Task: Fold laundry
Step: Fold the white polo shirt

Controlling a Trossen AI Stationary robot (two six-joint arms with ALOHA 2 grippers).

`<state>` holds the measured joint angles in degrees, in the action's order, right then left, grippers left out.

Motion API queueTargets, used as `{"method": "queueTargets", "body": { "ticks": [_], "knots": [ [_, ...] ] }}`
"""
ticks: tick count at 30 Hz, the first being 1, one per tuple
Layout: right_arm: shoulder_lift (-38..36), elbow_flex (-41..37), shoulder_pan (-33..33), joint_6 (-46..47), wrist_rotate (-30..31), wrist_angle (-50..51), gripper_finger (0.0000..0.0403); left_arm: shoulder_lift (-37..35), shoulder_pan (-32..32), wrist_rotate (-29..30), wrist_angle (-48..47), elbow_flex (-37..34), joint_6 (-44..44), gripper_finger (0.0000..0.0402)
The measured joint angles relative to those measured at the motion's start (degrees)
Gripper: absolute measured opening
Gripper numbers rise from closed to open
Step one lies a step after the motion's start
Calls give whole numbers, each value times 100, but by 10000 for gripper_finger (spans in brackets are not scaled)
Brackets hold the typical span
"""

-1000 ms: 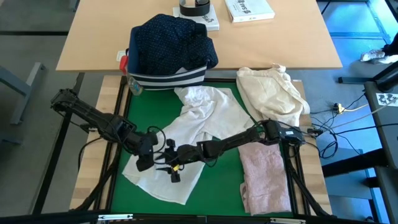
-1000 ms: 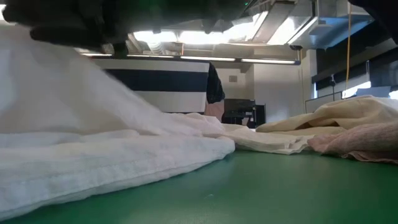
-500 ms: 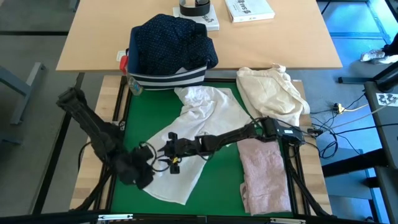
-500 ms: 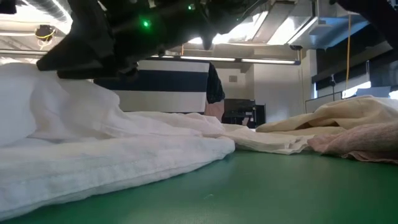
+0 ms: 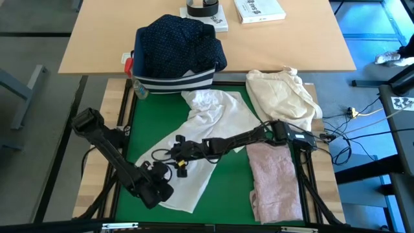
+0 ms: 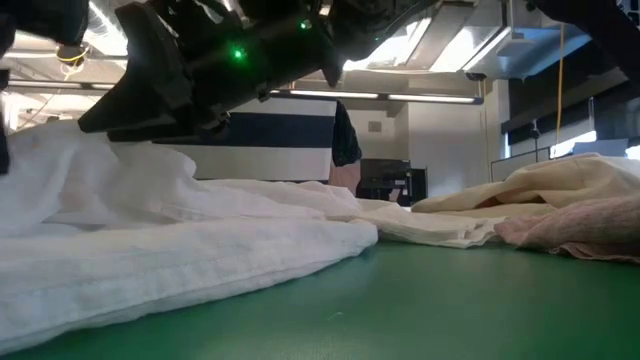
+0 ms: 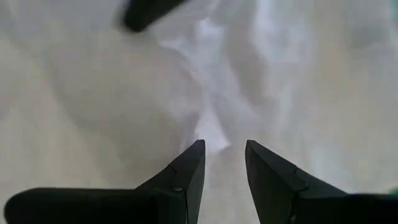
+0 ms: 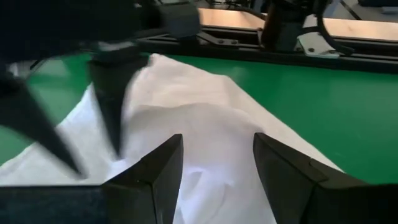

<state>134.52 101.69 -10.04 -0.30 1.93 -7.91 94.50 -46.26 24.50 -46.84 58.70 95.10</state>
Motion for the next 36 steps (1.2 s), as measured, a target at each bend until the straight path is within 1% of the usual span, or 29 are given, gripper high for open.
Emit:
{"method": "queueTargets", "body": {
  "ticks": [3, 6, 10, 12, 14, 17, 21, 24, 29, 34, 36],
  "knots": [
    [0, 0, -7, 0, -4, 5, 198, 3, 2, -128, -254, 0, 73, 110],
    [0, 0, -6, 0, -2, 21, 198, -231, 20, -282, -430, 125, -65, 110],
    [0, 0, 0, 0, -2, 46, 198, -624, -37, -138, -611, 352, -247, 110],
    [0, 0, 0, 0, -2, 44, 198, -728, -86, 126, -636, 356, -143, 110],
    [0, 0, 0, -1, -2, 44, 198, -746, -111, 229, -713, 339, 17, 115],
    [0, 0, -4, -2, -2, 44, 198, -725, -90, 90, -593, 120, 84, 134],
    [0, 0, -2, -2, -2, 47, 198, -658, -90, 18, -348, -77, 129, 169],
    [0, 0, -2, -2, -2, 50, 198, -641, -94, 4, -268, -205, 134, 187],
    [0, 0, -2, -4, -2, 56, 198, -638, -90, 100, -184, -594, 229, 193],
    [0, 0, -2, -2, -2, 57, 198, -638, -50, 174, 653, -1098, 182, 193],
    [0, 0, -2, -4, -2, 62, 198, -638, -50, 191, 950, -1263, 124, 187]
  ]
}}
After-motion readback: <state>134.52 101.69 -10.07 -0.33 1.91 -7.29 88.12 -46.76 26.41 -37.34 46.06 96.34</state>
